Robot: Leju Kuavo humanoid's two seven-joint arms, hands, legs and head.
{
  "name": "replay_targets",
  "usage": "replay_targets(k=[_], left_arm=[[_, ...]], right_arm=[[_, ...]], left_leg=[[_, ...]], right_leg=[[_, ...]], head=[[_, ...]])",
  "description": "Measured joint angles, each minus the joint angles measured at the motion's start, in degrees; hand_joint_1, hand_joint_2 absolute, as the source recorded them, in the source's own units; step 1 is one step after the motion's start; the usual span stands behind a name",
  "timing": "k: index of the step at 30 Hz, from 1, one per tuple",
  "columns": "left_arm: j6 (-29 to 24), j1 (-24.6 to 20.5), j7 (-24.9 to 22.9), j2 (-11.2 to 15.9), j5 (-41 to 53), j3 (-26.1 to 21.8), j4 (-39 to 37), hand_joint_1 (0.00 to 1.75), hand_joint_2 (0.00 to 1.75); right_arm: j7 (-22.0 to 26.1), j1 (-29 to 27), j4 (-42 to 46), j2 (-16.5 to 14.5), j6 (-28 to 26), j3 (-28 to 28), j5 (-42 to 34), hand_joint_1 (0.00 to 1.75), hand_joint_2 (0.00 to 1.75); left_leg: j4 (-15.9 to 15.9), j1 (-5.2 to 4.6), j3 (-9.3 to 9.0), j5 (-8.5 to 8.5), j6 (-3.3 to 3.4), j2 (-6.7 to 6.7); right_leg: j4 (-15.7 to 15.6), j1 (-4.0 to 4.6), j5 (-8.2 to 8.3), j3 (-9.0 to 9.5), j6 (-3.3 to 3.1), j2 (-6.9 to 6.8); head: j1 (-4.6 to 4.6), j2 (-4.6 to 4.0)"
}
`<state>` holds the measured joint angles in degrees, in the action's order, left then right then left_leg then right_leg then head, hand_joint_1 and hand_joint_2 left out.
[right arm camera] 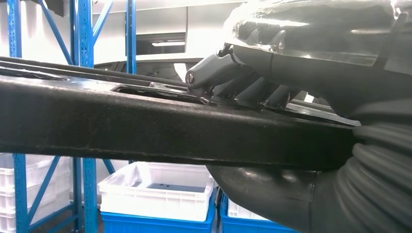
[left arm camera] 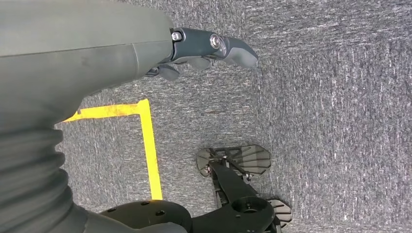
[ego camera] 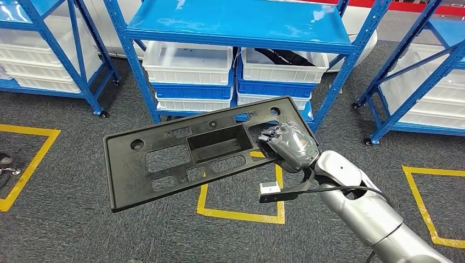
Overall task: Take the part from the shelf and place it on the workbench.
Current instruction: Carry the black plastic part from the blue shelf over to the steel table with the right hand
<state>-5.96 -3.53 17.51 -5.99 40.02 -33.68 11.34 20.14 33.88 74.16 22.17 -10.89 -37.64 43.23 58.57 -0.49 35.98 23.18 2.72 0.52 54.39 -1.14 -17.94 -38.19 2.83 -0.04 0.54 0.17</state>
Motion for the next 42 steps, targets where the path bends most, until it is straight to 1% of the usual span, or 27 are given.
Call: replay_targets(k=[6, 13, 18, 24, 27, 28, 29, 30, 31, 32, 33, 34, 35, 36, 37, 38, 39, 40, 41, 42], left_arm=[[0.2, 0.0, -0.2, 0.0, 0.3, 0.0, 0.0, 0.00, 1.75], [0.7, -0.1, -0.4, 0.0, 0.4, 0.0, 0.0, 0.00, 1.75], [0.7, -0.1, -0.4, 0.0, 0.4, 0.0, 0.0, 0.00, 1.75], [0.7, -0.1, -0.6, 0.0, 0.5, 0.0, 0.0, 0.00, 1.75], [0.7, -0.1, -0.6, 0.1, 0.8, 0.0, 0.0, 0.00, 1.75], [0.7, -0.1, -0.6, 0.1, 0.9, 0.0, 0.0, 0.00, 1.75], [0.7, -0.1, -0.6, 0.1, 0.9, 0.0, 0.0, 0.00, 1.75], [0.7, -0.2, -0.6, 0.0, 1.0, 0.0, 0.0, 0.00, 1.75], [0.7, -0.2, -0.6, 0.0, 1.0, 0.0, 0.0, 0.00, 1.75], [0.8, -0.2, -0.6, 0.0, 1.0, 0.0, 0.0, 0.00, 1.75], [0.8, -0.3, -0.6, 0.1, 1.0, 0.0, 0.0, 0.00, 1.75], [0.8, -0.3, -0.6, 0.1, 1.1, -0.1, 0.0, 0.00, 1.75], [0.8, -0.3, -0.5, 0.1, 1.1, -0.1, 0.0, 0.00, 1.75], [0.8, -0.3, -0.5, 0.1, 1.1, -0.2, 0.0, 0.00, 1.75], [0.8, -0.3, -0.5, 0.1, 1.1, -0.3, 0.0, 0.00, 1.75], [0.8, -0.3, -0.5, 0.0, 1.1, -0.3, 0.0, 0.00, 1.75], [0.8, -0.4, -0.5, 0.0, 1.1, -0.4, 0.0, 0.00, 1.75], [0.8, -0.5, -0.5, 0.0, 1.1, -0.4, 0.1, 0.00, 1.75], [0.8, -0.5, -0.4, 0.0, 1.1, -0.4, 0.1, 0.00, 1.75], [0.8, -0.6, -0.3, 0.0, 1.1, -0.5, 0.2, 0.00, 1.75]], right_arm=[[0.0, 0.2, 0.0, 0.0, 0.2, 0.0, 0.1, 1.66, 1.75], [0.0, 0.1, 0.0, -0.4, 0.3, 0.0, 0.3, 1.66, 1.75], [0.0, 0.1, 0.0, -0.6, 0.5, 0.0, 0.4, 1.66, 1.75], [-0.3, -0.3, -0.1, -1.1, 0.9, 0.4, -0.4, 1.66, 1.75], [-0.3, -0.4, -0.1, -1.1, 1.1, 0.6, -0.5, 1.66, 1.75], [-0.3, -0.5, -0.1, -1.1, 1.1, 0.7, -0.5, 1.66, 1.75], [-0.3, -0.5, -0.1, -1.0, 1.2, 0.8, -0.5, 1.66, 1.75], [-0.4, -0.6, -0.1, -0.9, 1.2, 1.0, -0.6, 1.66, 1.75], [-0.4, -0.6, -0.1, -0.8, 1.2, 1.1, -0.6, 1.66, 1.75], [-0.4, -0.6, -0.1, -0.7, 1.2, 1.1, -0.6, 1.66, 1.75], [-0.4, -0.7, -0.1, -0.6, 1.3, 1.2, -0.6, 1.66, 1.75], [-0.5, -0.8, -0.1, -0.5, 1.4, 1.2, -0.6, 1.66, 1.75], [-0.5, -0.9, -0.2, -0.4, 1.5, 1.2, -0.6, 1.66, 1.75], [-0.5, -0.9, -0.2, -0.3, 1.5, 1.2, -0.6, 1.66, 1.75], [-0.5, -1.0, -0.3, -0.3, 1.5, 1.2, -0.6, 1.66, 1.75], [-0.5, -0.9, -0.3, -0.3, 1.5, 1.2, -0.6, 1.66, 1.75], [-0.5, -0.6, -0.3, -0.3, 1.5, 1.2, -0.5, 1.66, 1.75], [-0.5, -0.3, -0.3, -0.4, 1.5, 1.3, -0.5, 1.66, 1.75], [-0.5, 0.1, -0.3, -0.6, 1.5, 1.4, -0.4, 1.66, 1.75], [-0.5, 0.5, -0.3, -0.8, 1.4, 1.5, -0.4, 1.66, 1.75]], left_leg=[[0.0, 0.02, 0.04, -0.12, -0.08, -0.01], [0.0, 0.10, 0.31, -0.31, -0.27, -0.04], [0.0, 0.11, 0.54, -0.46, -0.35, -0.04], [0.1, -0.16, 0.82, -0.48, -0.21, -0.01], [0.1, -0.48, 0.73, -0.50, 0.20, -0.02], [0.0, -0.52, 0.56, -0.58, 0.41, -0.07], [-0.3, -0.34, 0.39, -0.91, 0.67, -0.23], [-0.6, -0.11, 0.35, -1.31, 0.95, -0.46], [-0.9, 0.16, 0.49, -1.80, 1.25, -0.79], [-1.1, 0.38, 0.79, -2.30, 1.46, -1.14], [-1.1, 0.43, 1.23, -2.63, 1.57, -1.50], [-1.1, 0.45, 1.72, -2.99, 1.57, -1.88], [-1.1, 0.45, 2.26, -3.38, 1.50, -2.29], [-1.1, 0.45, 2.84, -3.82, 1.38, -2.77], [-1.1, 0.45, 3.42, -4.29, 1.21, -3.28], [-1.0, 0.46, 3.99, -4.78, 0.98, -3.81], [-0.8, 0.43, 4.40, -5.26, 0.65, -4.30], [-0.7, 0.35, 4.70, -5.53, 0.22, -4.83], [-0.6, 0.32, 4.81, -5.69, -0.23, -5.40], [-0.6, 0.40, 4.69, -5.66, -0.73, -6.04]], right_leg=[[0.0, 0.03, 0.12, -0.08, -0.01, 0.00], [0.0, 0.11, 0.31, -0.42, -0.24, 0.02], [0.0, 0.13, 0.39, -0.66, -0.26, 0.02], [0.0, -0.06, 0.83, -0.69, 0.31, 0.01], [-0.2, -0.29, 1.04, -0.55, 0.67, 0.04], [-0.4, -0.32, 1.12, -0.47, 0.84, 0.09], [-0.3, -0.36, 1.13, -0.46, 0.96, 0.15], [0.3, -0.40, 0.55, -0.82, 0.90, 0.19], [2.2, -0.42, -0.86, -1.68, 0.65, 0.22], [5.6, -0.47, -3.10, -3.02, 0.27, 0.21], [10.0, -0.48, -5.89, -4.65, -0.10, 0.20], [14.5, -0.45, -8.57, -6.05, -0.29, 0.20], [17.9, -0.42, -10.60, -6.66, -0.22, 0.19], [19.1, -0.38, -11.82, -5.92, 0.01, 0.16], [17.8, -0.34, -12.35, -3.83, 0.31, 0.05], [14.3, -0.34, -12.41, -0.45, 0.58, -0.39], [10.0, -0.29, -12.46, 3.22, 0.55, -1.61], [6.5, -0.10, -12.45, 5.81, 0.40, -3.13], [4.2, 0.09, -12.38, 7.37, 0.04, -4.34], [3.4, 0.35, -12.32, 7.65, -0.51, -4.94]], head=[[0.01, 0.00], [0.01, 0.00], [0.01, 0.00], [0.03, 0.00], [0.05, 0.00], [0.05, 0.00], [0.04, 0.00], [0.04, 0.00], [-0.09, 0.00], [-0.22, 0.00], [-0.35, 0.00], [-0.50, 0.00], [-0.52, 0.00], [-0.54, 0.00], [-0.54, 0.00], [-0.55, 0.00], [-0.55, 0.00], [-0.56, -0.01], [-0.41, -0.02], [-0.32, -0.02]])
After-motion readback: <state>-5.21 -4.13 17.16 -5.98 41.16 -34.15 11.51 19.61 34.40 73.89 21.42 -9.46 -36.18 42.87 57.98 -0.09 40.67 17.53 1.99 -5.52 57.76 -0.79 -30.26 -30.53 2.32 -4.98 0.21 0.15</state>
